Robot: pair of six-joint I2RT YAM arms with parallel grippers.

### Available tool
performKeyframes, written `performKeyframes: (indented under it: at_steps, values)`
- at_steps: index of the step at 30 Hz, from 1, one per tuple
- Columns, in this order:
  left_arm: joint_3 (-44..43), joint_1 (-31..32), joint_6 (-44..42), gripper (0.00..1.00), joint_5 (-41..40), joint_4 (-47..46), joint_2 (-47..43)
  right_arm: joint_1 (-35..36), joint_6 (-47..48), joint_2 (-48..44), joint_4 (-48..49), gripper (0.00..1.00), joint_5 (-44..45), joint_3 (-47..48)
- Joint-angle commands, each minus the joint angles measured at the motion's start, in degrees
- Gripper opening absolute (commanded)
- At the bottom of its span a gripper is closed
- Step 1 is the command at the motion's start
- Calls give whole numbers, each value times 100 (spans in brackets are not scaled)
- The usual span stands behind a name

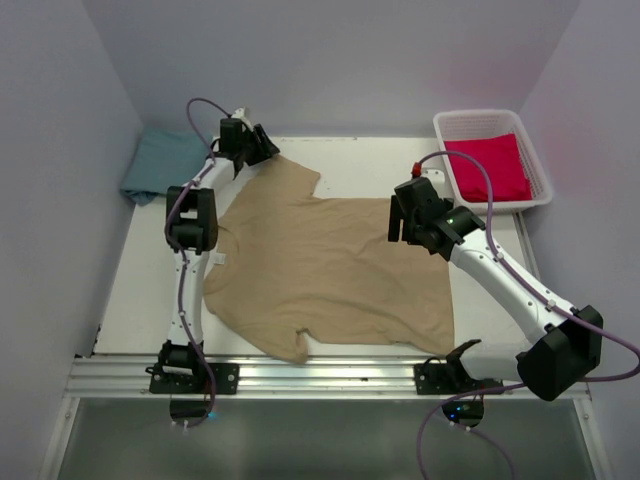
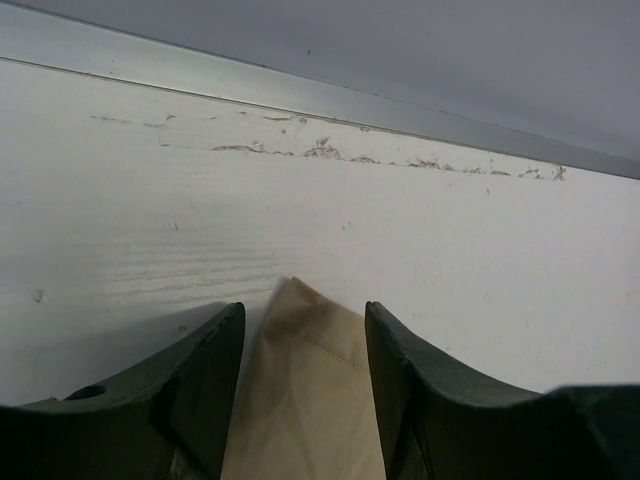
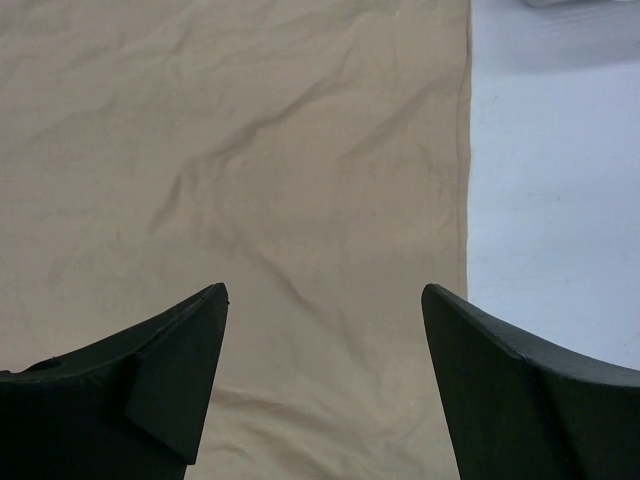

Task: Fold and stack the t-shirts
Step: Grap the side of the flattened tshirt furthest away from the robot with both arms

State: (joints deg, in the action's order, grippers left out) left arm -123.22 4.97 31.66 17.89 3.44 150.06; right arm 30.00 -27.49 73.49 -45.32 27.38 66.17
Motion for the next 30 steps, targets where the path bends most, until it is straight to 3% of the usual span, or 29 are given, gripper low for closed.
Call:
performKeyframes:
  at_steps: [1,4,6,7,8,9,19,25,30]
  values:
    - [-71,30,95,54,118,51,296,6,-81,-37,129,82,-13,-17]
    - [-79,48,200,39,346,-28,410,15,-99,16,129,80,5,-34]
    - [-36,56,340,14,452,-106,463,6,-117,25,138,79,5,-52]
    - [-9,56,341,14,496,-107,463,6,-117,33,146,78,22,-69]
    - [52,56,384,5,514,-150,463,6,-125,33,146,78,22,-69]
    - [78,65,402,1,531,-177,454,15,-117,42,146,78,40,-78]
    - [447,48,402,0,470,-572,59,6,-46,288,357,77,391,-175]
    - [931,-145,209,0,172,-547,-907,-266,-117,1218,480,78,699,272]
    - [1335,-382,-98,0,-110,-415,-1690,-872,-222,2326,497,87,401,1229]
